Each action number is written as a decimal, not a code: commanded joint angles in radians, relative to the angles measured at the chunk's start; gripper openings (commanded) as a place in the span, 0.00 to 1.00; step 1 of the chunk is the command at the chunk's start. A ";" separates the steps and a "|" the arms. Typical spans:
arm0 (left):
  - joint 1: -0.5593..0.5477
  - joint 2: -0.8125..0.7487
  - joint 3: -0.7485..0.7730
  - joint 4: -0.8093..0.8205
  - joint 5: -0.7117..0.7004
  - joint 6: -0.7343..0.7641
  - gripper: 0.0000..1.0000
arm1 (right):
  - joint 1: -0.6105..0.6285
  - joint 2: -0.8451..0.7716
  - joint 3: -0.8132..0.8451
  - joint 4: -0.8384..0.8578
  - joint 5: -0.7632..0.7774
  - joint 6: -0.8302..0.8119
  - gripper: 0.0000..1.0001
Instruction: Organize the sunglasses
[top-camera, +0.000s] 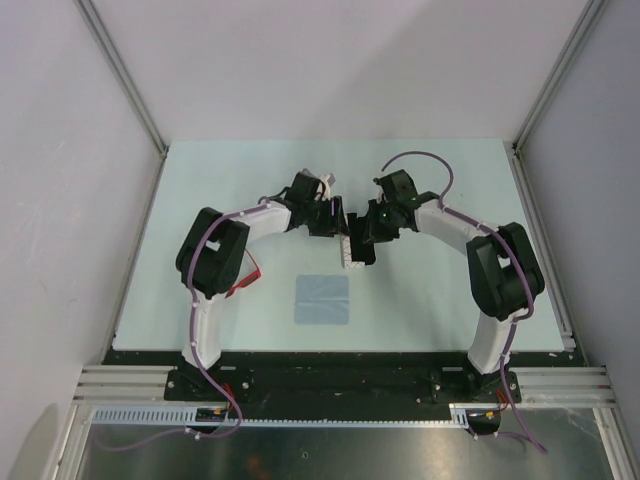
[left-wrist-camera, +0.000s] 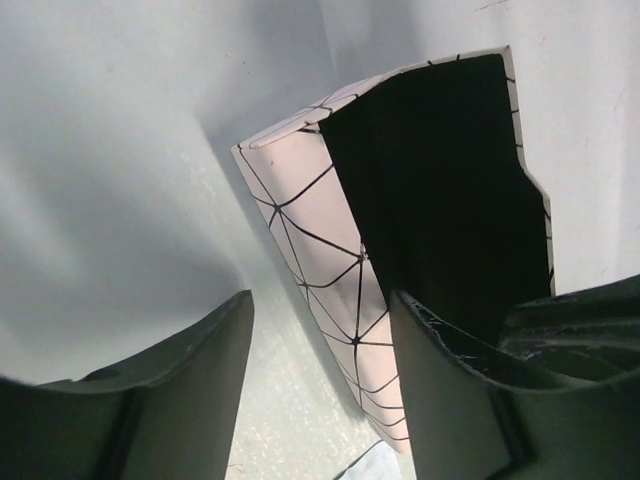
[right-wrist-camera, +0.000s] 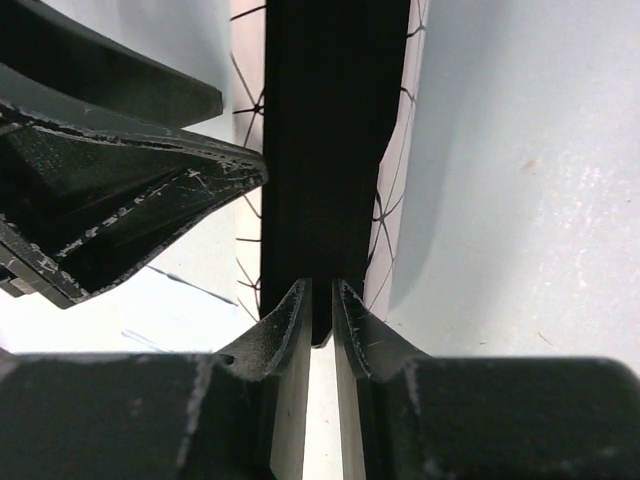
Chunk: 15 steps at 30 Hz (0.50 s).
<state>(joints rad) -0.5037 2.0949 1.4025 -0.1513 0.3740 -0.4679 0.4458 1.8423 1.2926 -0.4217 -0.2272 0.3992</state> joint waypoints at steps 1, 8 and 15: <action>-0.001 0.031 -0.023 -0.001 0.006 0.018 0.61 | -0.010 -0.003 0.036 -0.017 0.049 0.016 0.18; -0.001 0.034 -0.046 -0.004 -0.007 0.026 0.56 | -0.039 -0.003 0.036 -0.051 0.083 0.089 0.24; 0.001 0.011 -0.043 -0.004 -0.018 0.026 0.58 | -0.016 -0.035 0.036 0.012 0.012 0.058 0.31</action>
<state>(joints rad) -0.5037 2.1036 1.3853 -0.1051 0.3920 -0.4690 0.4076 1.8423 1.2926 -0.4507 -0.1787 0.4667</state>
